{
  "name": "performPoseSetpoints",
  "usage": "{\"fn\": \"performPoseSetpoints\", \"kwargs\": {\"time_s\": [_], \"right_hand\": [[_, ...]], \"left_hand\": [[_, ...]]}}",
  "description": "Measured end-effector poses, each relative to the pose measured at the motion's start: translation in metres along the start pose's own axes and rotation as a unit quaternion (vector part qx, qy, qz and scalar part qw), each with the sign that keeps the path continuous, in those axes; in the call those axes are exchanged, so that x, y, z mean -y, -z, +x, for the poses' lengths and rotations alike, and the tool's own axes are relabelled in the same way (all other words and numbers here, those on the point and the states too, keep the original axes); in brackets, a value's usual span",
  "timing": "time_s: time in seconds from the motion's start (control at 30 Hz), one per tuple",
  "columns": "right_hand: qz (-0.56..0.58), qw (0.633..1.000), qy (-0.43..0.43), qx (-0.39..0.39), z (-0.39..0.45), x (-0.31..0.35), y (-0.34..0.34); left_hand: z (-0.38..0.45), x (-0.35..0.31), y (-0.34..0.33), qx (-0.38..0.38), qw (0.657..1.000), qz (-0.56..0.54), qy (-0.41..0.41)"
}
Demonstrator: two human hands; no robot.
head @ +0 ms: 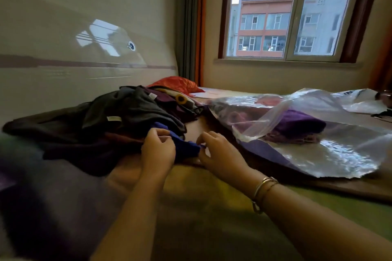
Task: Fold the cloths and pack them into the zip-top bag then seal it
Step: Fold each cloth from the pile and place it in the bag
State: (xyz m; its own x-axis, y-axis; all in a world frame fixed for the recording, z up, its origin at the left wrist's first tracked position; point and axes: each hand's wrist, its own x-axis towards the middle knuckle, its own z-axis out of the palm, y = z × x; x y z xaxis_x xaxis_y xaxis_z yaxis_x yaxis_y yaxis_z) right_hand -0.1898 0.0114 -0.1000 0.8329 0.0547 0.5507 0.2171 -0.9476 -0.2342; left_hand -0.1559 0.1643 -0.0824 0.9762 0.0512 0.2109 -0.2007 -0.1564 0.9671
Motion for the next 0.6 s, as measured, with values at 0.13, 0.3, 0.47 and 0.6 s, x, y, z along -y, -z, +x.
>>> {"fn": "performPoseSetpoints", "kwargs": {"time_s": [0.13, 0.3, 0.47, 0.6], "right_hand": [[0.050, 0.993, -0.088, 0.059, 0.034, 0.007, -0.050], [0.104, 0.987, -0.122, -0.025, 0.043, 0.004, -0.062], [0.134, 0.984, -0.066, -0.095, 0.019, 0.008, -0.043], [0.105, 0.992, -0.031, -0.069, 0.005, 0.006, -0.024]], "left_hand": [[0.010, 0.011, 0.002, 0.014, 0.998, 0.007, 0.061], [0.017, 0.012, -0.001, 0.037, 0.997, 0.028, 0.061], [0.010, 0.012, -0.010, 0.029, 0.997, 0.070, 0.010], [0.002, 0.011, -0.012, 0.037, 0.997, 0.063, 0.020]]}}
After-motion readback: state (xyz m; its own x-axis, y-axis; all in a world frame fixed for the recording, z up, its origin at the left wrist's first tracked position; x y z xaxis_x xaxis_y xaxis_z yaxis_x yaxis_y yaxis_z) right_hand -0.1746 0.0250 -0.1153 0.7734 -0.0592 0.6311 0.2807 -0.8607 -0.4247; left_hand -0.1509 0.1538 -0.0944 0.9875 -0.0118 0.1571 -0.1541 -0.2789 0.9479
